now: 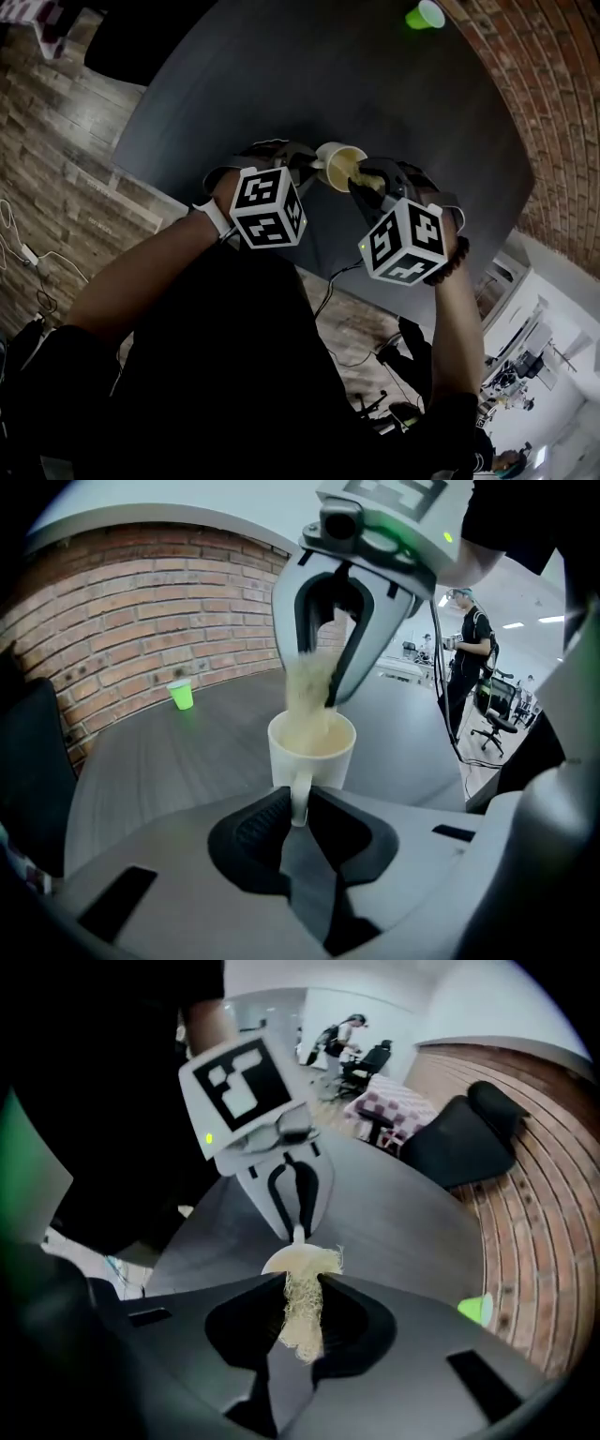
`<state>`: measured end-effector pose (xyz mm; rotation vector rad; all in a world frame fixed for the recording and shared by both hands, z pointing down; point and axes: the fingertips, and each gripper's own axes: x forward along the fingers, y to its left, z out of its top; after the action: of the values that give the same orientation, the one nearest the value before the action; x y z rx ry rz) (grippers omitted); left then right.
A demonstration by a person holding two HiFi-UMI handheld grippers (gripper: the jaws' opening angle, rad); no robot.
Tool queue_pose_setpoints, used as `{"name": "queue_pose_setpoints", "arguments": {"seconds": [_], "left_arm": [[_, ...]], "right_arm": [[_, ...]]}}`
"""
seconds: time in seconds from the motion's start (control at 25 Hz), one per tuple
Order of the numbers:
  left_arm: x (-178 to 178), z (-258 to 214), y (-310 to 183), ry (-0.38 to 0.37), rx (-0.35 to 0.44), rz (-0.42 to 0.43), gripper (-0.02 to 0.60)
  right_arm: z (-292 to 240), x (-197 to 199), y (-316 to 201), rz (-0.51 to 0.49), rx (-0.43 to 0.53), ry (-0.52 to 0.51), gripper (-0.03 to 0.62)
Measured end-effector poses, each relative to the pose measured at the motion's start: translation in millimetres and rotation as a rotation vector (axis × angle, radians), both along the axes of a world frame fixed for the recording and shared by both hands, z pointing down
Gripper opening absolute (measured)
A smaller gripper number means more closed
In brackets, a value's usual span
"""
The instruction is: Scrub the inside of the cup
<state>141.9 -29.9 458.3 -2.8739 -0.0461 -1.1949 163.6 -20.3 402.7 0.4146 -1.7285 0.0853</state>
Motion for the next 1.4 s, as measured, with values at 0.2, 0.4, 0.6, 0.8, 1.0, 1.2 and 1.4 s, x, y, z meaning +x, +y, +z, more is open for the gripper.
{"name": "queue_pose_setpoints", "arguments": {"seconds": [0.2,0.4,0.6,0.8,1.0,1.2,1.4], "left_arm": [[4.6,0.0,-2.3,-0.002,0.007,-0.005,0.069],[4.5,0.7,-2.6,0.002,0.005,-0.009,0.069],[3.6,0.0,-3.1,0.003,-0.004,-0.013,0.069],[4.7,0.0,-5.7,0.001,-0.006,-0.023,0.069],[3.6,0.3,-4.3,-0.005,-0.006,-0.019,0.069],[6.9,-0.7,2.5,-0.011,-0.003,-0.005,0.069],[9.5,-0.4,1.7,-0.013,-0.008,-0.011,0.069]], "right_arm": [[46.8,4.5,-0.7,-0.182,0.002,0.134,0.083],[54.7,3.8,2.1,-0.083,-0.104,0.046,0.083],[13.7,-4.6,4.5,0.179,-0.233,-0.189,0.083],[-45.8,12.1,-17.2,0.531,-0.140,-0.387,0.083],[-17.6,19.2,-9.6,0.690,-0.111,-0.369,0.083],[40.6,12.4,-6.1,0.688,-0.090,-0.220,0.083],[40.6,8.0,-12.8,0.788,-0.148,-0.353,0.083]]}}
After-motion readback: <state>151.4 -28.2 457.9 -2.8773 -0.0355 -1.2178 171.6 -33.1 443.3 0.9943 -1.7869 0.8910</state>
